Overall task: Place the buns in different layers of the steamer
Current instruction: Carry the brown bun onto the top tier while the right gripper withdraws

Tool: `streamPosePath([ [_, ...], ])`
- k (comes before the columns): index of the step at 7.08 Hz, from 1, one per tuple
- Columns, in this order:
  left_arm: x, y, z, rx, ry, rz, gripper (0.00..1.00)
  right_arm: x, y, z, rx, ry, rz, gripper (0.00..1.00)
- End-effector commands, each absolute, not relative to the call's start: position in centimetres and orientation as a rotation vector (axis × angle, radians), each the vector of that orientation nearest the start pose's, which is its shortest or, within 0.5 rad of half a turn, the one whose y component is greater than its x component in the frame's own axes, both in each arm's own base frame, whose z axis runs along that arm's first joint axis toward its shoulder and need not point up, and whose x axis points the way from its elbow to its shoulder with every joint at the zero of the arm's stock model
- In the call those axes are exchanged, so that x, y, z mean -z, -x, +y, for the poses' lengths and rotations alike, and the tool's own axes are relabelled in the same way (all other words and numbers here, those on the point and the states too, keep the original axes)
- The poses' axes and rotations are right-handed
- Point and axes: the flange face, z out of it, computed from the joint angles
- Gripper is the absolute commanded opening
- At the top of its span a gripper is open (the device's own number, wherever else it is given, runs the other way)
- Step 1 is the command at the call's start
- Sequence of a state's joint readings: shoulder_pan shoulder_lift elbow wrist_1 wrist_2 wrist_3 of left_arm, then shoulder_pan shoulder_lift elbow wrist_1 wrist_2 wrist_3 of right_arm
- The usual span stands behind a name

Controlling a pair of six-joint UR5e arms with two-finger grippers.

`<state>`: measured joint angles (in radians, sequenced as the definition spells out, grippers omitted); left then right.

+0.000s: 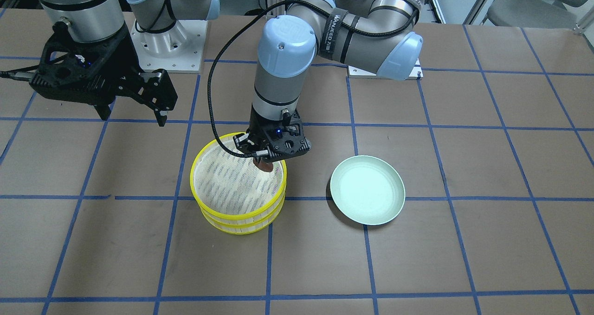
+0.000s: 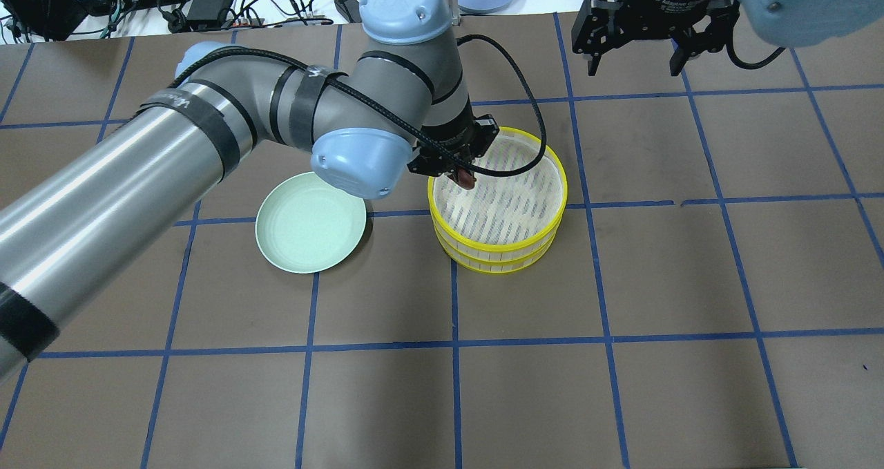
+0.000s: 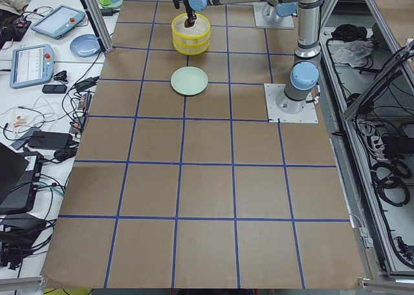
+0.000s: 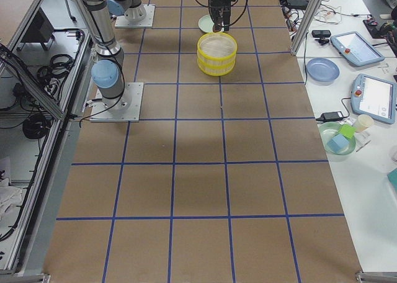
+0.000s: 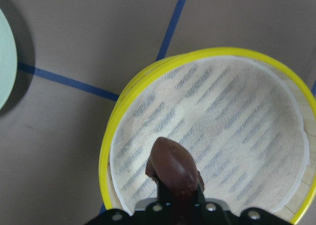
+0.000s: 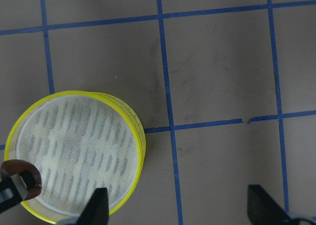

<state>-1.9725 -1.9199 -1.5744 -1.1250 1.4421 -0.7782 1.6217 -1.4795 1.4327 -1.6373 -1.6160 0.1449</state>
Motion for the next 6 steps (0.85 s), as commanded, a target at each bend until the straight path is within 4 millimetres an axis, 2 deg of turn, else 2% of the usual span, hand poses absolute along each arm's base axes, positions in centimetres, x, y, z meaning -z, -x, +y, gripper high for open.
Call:
streamPosePath([
  [1, -30.2, 39.3, -50.6, -0.087, 0.604, 3.229, 0.56, -51.5, -15.3, -53.3, 0.171, -0.154, 3.168, 1.0],
  [2, -29.9, 39.7, -50.7, -0.062, 0.586, 3.24, 0.74, -51.3, -15.3, -53.1, 0.147, -0.152, 3.171, 1.0],
  [3, -30.0, 39.8, -51.0, -0.026, 0.583, 3.253, 0.85, -51.3, -15.3, -53.1, 0.145, -0.154, 3.171, 1.0],
  [5, -30.1, 39.4, -51.2, 0.027, 0.548, 3.228, 0.89, -51.2, -15.3, -53.2, 0.14, -0.151, 3.171, 1.0],
  [6, -31.2, 38.3, -52.1, 0.127, 0.315, 3.208, 0.92, -51.2, -15.3, -53.2, 0.142, -0.152, 3.171, 1.0],
])
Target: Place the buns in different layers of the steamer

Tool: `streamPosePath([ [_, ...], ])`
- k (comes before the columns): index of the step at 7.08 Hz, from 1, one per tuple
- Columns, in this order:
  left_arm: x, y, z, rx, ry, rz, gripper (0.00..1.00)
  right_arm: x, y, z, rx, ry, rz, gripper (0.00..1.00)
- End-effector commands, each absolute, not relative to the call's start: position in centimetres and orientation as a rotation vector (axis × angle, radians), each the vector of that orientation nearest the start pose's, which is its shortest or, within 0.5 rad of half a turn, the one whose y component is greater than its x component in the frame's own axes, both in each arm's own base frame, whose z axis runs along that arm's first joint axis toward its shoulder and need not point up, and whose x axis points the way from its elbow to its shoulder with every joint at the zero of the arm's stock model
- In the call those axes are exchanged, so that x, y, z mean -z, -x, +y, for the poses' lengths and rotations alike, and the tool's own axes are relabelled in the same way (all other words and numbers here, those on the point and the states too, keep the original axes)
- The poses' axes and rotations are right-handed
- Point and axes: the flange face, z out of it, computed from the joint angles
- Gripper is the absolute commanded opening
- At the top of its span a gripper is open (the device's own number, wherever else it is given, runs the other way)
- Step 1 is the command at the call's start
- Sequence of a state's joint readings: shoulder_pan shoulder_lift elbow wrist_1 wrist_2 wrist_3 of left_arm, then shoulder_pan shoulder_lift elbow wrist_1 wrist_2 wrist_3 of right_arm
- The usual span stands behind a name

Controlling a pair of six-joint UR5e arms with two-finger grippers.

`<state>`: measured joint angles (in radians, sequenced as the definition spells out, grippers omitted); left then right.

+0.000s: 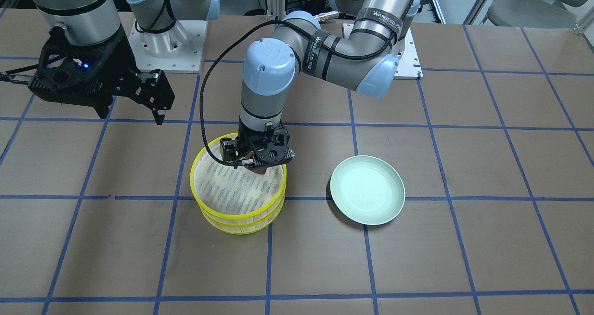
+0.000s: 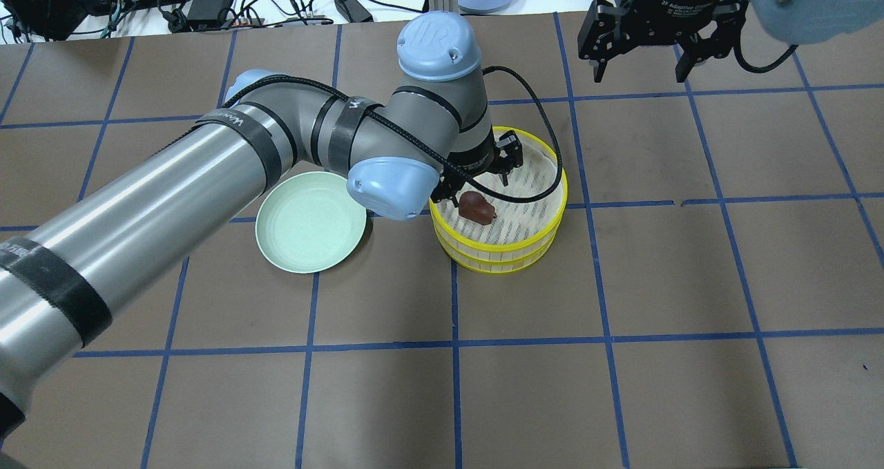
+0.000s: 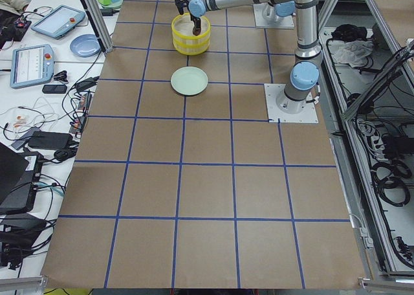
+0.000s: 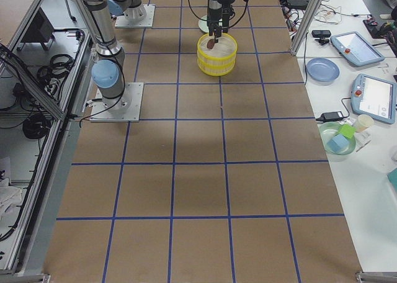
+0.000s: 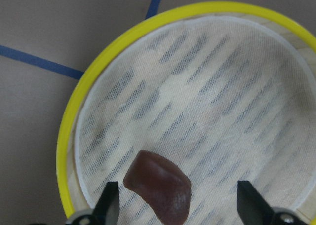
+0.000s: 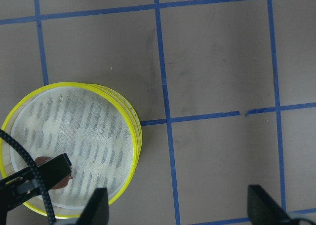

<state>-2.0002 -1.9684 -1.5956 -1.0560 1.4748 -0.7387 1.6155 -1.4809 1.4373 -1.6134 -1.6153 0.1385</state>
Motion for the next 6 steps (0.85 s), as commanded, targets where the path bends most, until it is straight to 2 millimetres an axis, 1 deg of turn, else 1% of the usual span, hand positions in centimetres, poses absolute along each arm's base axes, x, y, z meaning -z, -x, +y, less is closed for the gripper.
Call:
streamPosePath([
  [1, -32.8, 35.1, -53.9, 0.182, 0.232, 3.203, 0.92, -51.2, -15.3, -53.1, 0.14, -0.151, 3.171, 1.0],
  [2, -34.3, 29.4, -56.7, 0.213, 0.208, 3.205, 0.99, -51.2, -15.3, -53.2, 0.142, -0.154, 3.17, 1.0],
  [3, -36.3, 25.0, -57.8, 0.243, 0.052, 3.192, 1.0, -51.2, -15.3, -53.2, 0.144, -0.154, 3.169, 1.0],
  [5, -41.2, 18.6, -57.9, 0.26, -0.049, 3.168, 1.0, -51.3, -15.4, -53.2, 0.154, -0.151, 3.167, 1.0],
  [6, -44.1, 15.1, -57.9, 0.25, -0.056, 3.159, 1.0, -51.4, -15.4, -53.2, 0.163, -0.154, 3.164, 1.0],
])
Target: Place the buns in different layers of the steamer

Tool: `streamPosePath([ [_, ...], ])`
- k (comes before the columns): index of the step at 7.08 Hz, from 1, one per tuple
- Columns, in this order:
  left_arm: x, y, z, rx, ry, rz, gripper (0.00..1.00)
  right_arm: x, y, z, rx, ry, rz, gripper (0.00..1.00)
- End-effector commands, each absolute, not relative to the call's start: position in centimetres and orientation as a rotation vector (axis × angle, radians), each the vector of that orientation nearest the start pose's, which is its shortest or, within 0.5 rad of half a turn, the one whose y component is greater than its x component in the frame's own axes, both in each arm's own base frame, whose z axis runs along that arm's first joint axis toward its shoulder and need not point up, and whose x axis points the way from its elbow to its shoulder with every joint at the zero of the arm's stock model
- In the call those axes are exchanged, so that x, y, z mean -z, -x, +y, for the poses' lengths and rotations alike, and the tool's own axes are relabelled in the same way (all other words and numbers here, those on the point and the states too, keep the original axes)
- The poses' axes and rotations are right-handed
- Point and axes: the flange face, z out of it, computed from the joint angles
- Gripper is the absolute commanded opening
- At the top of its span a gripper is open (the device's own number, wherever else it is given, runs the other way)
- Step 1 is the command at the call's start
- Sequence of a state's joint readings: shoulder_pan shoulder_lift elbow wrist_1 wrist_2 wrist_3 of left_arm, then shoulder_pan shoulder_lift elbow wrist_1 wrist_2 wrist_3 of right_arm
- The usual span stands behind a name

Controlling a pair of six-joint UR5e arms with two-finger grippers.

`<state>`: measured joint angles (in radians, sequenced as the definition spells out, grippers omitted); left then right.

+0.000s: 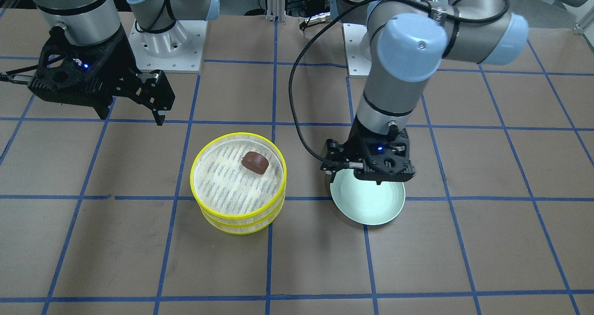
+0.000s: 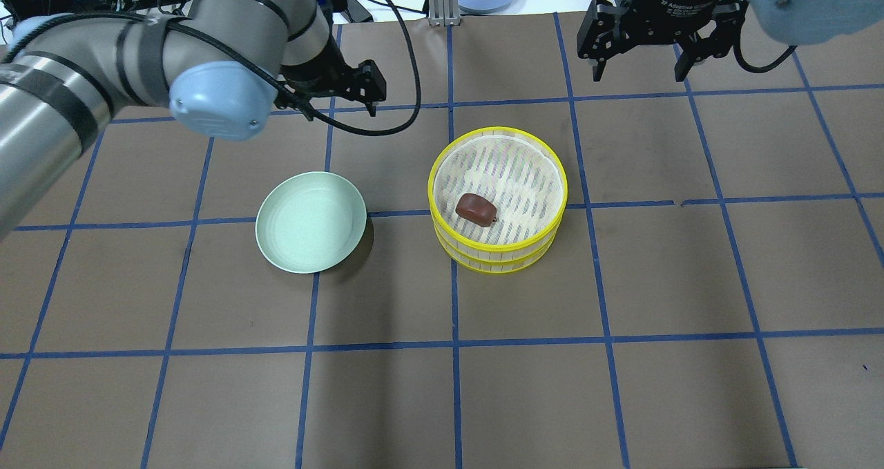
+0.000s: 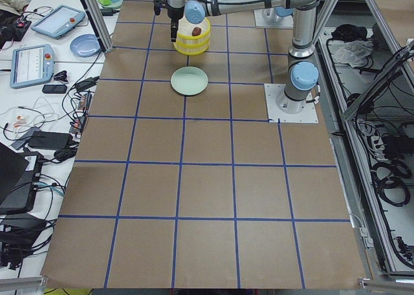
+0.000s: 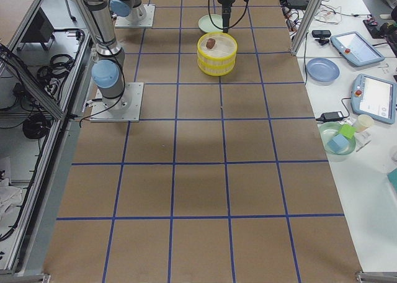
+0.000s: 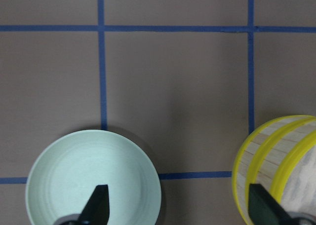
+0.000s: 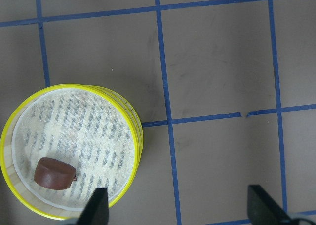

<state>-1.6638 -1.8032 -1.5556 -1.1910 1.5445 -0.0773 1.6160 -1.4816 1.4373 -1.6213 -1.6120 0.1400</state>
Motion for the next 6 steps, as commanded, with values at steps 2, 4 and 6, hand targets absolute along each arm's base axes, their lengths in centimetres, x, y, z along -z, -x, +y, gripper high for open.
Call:
streamPosePath([
  [2, -50.5, 12.9, -55.7, 0.279, -0.042, 3.151, 1.0, -51.8, -15.5, -54.3, 0.288, -0.162, 3.145, 1.0],
  [4, -53.0, 12.6, -53.1, 0.259, -0.032, 3.136, 1.0, -51.9, -15.5, -54.3, 0.289, -0.163, 3.148, 1.0],
  [6, -51.9, 12.7, -52.6, 0.199, -0.032, 3.141, 1.0, -51.9, -15.5, -54.3, 0.287, -0.163, 3.15, 1.0],
])
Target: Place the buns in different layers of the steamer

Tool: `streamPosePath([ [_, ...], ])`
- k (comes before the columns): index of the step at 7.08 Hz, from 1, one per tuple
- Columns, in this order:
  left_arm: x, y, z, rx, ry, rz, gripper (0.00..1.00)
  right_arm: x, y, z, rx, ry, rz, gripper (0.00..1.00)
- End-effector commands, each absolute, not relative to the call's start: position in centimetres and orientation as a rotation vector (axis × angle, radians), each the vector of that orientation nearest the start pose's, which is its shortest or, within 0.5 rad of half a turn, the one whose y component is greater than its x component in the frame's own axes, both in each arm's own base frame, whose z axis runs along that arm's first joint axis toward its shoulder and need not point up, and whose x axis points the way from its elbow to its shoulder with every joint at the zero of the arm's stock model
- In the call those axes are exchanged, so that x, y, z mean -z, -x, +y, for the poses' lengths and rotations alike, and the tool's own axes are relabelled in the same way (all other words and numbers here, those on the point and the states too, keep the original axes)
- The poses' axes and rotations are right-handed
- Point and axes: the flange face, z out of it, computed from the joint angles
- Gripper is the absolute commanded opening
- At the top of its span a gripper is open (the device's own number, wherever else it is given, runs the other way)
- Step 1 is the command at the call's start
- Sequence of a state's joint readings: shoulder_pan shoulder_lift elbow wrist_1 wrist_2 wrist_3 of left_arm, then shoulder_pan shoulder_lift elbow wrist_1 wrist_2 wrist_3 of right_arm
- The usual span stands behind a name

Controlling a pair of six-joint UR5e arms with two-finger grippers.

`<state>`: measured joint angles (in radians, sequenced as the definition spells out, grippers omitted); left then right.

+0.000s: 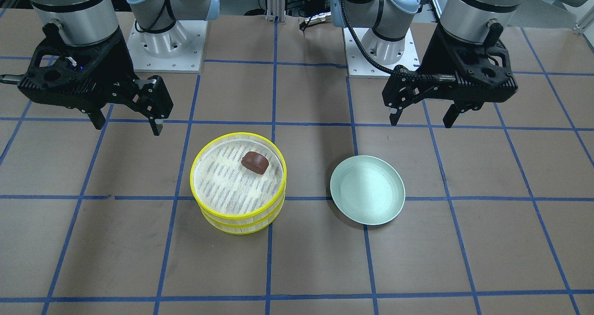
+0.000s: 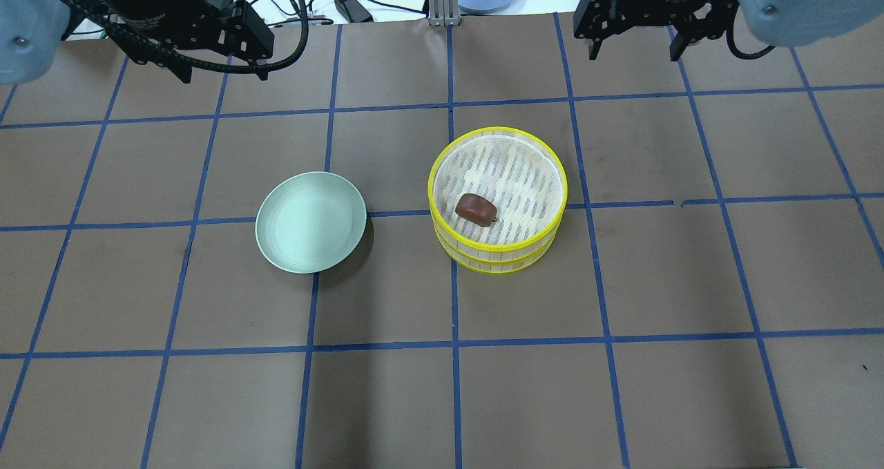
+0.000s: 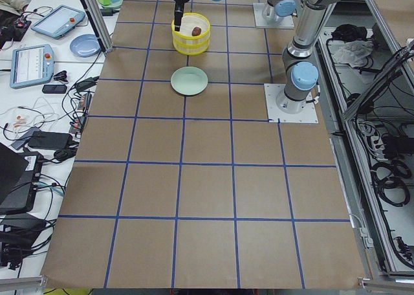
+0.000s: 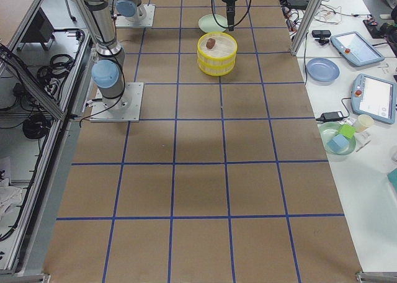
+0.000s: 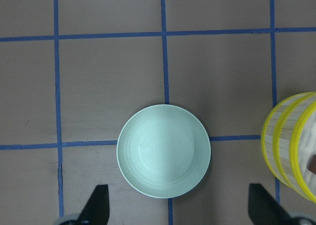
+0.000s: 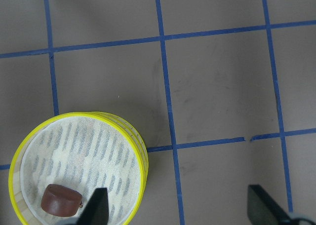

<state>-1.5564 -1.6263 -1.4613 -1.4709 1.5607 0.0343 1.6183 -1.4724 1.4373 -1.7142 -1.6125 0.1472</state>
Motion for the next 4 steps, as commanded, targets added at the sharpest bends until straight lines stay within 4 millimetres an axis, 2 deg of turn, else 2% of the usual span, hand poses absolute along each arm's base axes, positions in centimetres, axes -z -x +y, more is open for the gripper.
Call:
streamPosePath([
  [1, -50.9, 12.75, -51.9, 0.091, -0.022, 3.145, 1.0, -51.88, -15.5, -54.25, 0.284, -0.163, 3.15, 1.0],
  [4, -50.56, 12.63, -51.89, 0.077, -0.021, 3.134, 1.0, -51.86, -15.5, -54.24, 0.282, -0.163, 3.15, 1.0],
])
